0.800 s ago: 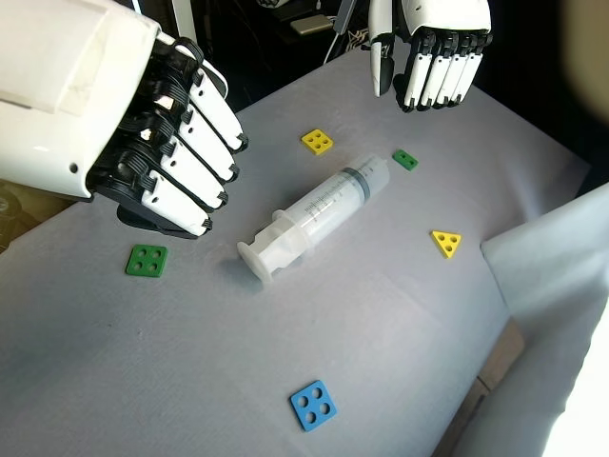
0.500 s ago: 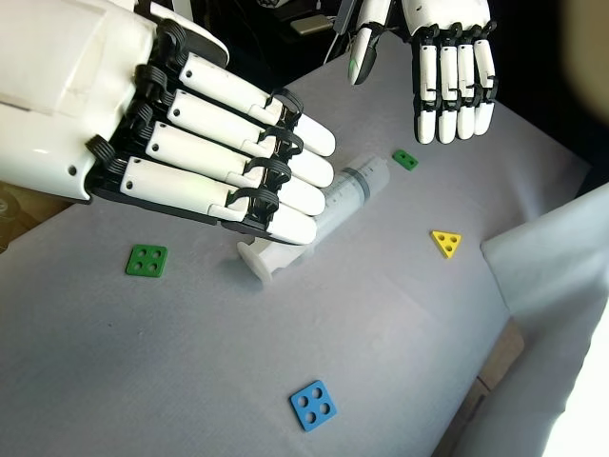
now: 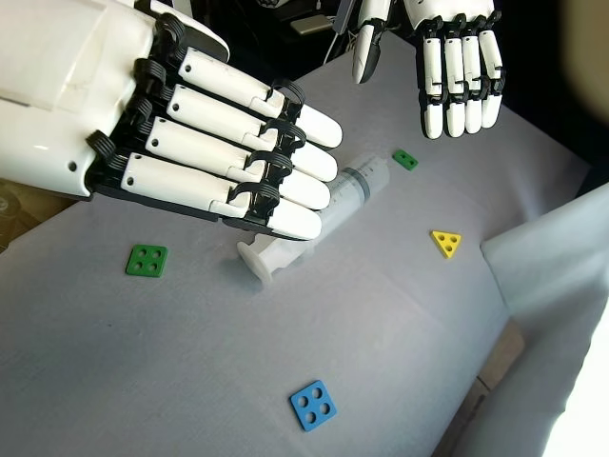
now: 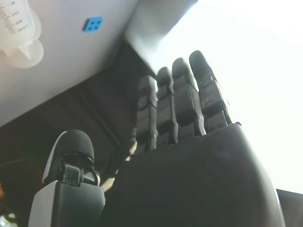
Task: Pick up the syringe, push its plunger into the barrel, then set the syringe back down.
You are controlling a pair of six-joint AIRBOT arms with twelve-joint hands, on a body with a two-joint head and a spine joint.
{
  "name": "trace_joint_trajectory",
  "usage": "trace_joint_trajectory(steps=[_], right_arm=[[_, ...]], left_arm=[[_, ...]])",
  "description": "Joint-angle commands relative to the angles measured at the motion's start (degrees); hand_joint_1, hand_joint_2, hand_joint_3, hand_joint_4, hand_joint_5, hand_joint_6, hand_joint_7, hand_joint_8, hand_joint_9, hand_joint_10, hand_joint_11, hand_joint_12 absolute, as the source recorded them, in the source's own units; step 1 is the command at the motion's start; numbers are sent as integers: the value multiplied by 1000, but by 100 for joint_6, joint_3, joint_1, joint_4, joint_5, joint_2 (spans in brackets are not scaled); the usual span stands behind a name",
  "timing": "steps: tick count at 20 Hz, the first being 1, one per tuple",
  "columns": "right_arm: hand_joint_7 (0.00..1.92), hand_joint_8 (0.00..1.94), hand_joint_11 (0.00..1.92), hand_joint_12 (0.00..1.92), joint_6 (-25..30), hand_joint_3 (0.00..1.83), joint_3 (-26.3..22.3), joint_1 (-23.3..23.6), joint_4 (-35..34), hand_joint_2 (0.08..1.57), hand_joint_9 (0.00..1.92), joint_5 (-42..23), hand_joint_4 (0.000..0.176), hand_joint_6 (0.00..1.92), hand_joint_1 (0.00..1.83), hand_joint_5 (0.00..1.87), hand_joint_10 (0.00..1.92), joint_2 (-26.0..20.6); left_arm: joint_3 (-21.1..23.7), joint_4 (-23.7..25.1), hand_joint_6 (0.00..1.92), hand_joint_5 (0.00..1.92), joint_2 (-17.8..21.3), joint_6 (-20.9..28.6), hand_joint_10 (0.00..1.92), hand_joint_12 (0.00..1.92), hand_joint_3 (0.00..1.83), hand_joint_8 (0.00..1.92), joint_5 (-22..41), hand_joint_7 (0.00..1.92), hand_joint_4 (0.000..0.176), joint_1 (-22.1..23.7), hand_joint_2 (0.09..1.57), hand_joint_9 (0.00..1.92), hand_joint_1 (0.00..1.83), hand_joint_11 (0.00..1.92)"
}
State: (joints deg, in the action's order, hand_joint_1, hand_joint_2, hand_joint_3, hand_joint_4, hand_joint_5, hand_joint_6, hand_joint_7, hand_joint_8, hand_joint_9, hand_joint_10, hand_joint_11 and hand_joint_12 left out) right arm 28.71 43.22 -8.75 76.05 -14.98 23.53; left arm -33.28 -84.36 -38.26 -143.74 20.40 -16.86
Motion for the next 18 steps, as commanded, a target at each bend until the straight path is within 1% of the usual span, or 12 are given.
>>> trace_joint_trajectory(steps=[1, 3, 4, 6, 8, 9, 10, 11, 14, 16, 17, 18], right_arm=[[84, 2, 0, 146, 47, 3, -6, 66, -204, 1282, 49, -164, 0, 6, 0, 91, 0, -19], [96, 4, 0, 172, 47, 2, -7, 58, -205, 1282, 64, -154, 0, 7, 0, 103, 5, -15], [103, 6, 0, 179, 47, 1, -8, 56, -205, 1280, 69, -154, 0, 7, 0, 106, 6, -13], [109, 4, 0, 203, 47, 1, -10, 56, -205, 1281, 79, -154, 0, 6, 0, 112, 7, -14], [115, 3, 0, 233, 47, 0, -10, 55, -205, 1281, 86, -154, 0, 6, 0, 123, 6, -15], [111, 1, 0, 201, 47, 1, -9, 54, -205, 1282, 80, -146, 0, 3, 0, 120, 3, -16], [121, 3, 0, 214, 47, 0, -8, 54, -205, 1281, 89, -111, 0, 4, 0, 127, 4, -16], [119, 1, 0, 215, 47, 0, -9, 54, -205, 1280, 89, -37, 0, 2, 0, 124, 4, -16], [111, 1, 0, 202, 54, 0, -10, 47, -206, 1281, 83, 363, 0, 2, 0, 124, 1, -16], [120, 2, 0, 235, 67, 0, -10, 43, -206, 1281, 90, 405, 0, 4, 0, 134, 2, -16], [124, 4, 0, 235, 67, 0, -11, 43, -206, 1280, 95, 404, 0, 4, 0, 136, 4, -16], [120, 2, 0, 234, 67, 0, -11, 43, -206, 1278, 94, 404, 0, 3, 0, 134, 3, -16]], left_arm=[[39, 104, 2, 251, 68, -96, 4, 515, 0, 4, 246, 233, 0, 33, 1307, 197, 0, 0], [39, 111, 2, 254, 66, -25, 4, 533, 0, 3, 190, 239, 0, -68, 1304, 204, 0, 0], [39, 188, 4, 261, 34, 115, 6, 535, 0, 5, 222, 245, 0, -135, 1305, 211, 0, 0], [37, 909, 3, 259, -92, 1088, 4, 537, 0, 2, 470, 240, 0, -359, 1305, 207, 0, 0], [-7, 1549, 1, 256, -363, 1975, 1, 517, 0, 0, 769, 234, 0, -620, 1307, 200, 0, 0], [-34, 1745, 0, 251, -501, 2257, 0, 515, 1, 0, 875, 229, 0, -717, 1309, 197, 0, 0], [-51, 1883, 3, 257, -657, 2496, 2, 515, 0, 3, 1040, 235, 0, -812, 1307, 200, 0, 0], [-62, 1940, 3, 257, -823, 2615, 2, 514, 0, 4, 1221, 238, 0, -894, 1306, 200, 0, 0], [-124, 1848, 3, 259, -1273, 2642, 4, 517, 1, 5, 1710, 241, 0, -1070, 1309, 206, 0, 0], [-194, 1848, 1, 260, -1542, 2739, 3, 543, 0, 2, 2022, 243, 0, -1196, 1300, 211, 25, 0], [-233, 1852, 4, 249, -1650, 2786, 2, 538, 0, 4, 2157, 233, 0, -1260, 1273, 206, 148, 0], [-266, 1864, 3, 248, -1728, 2809, 3, 562, 0, 3, 2221, 234, 0, -1306, 1216, 211, 341, 0]])
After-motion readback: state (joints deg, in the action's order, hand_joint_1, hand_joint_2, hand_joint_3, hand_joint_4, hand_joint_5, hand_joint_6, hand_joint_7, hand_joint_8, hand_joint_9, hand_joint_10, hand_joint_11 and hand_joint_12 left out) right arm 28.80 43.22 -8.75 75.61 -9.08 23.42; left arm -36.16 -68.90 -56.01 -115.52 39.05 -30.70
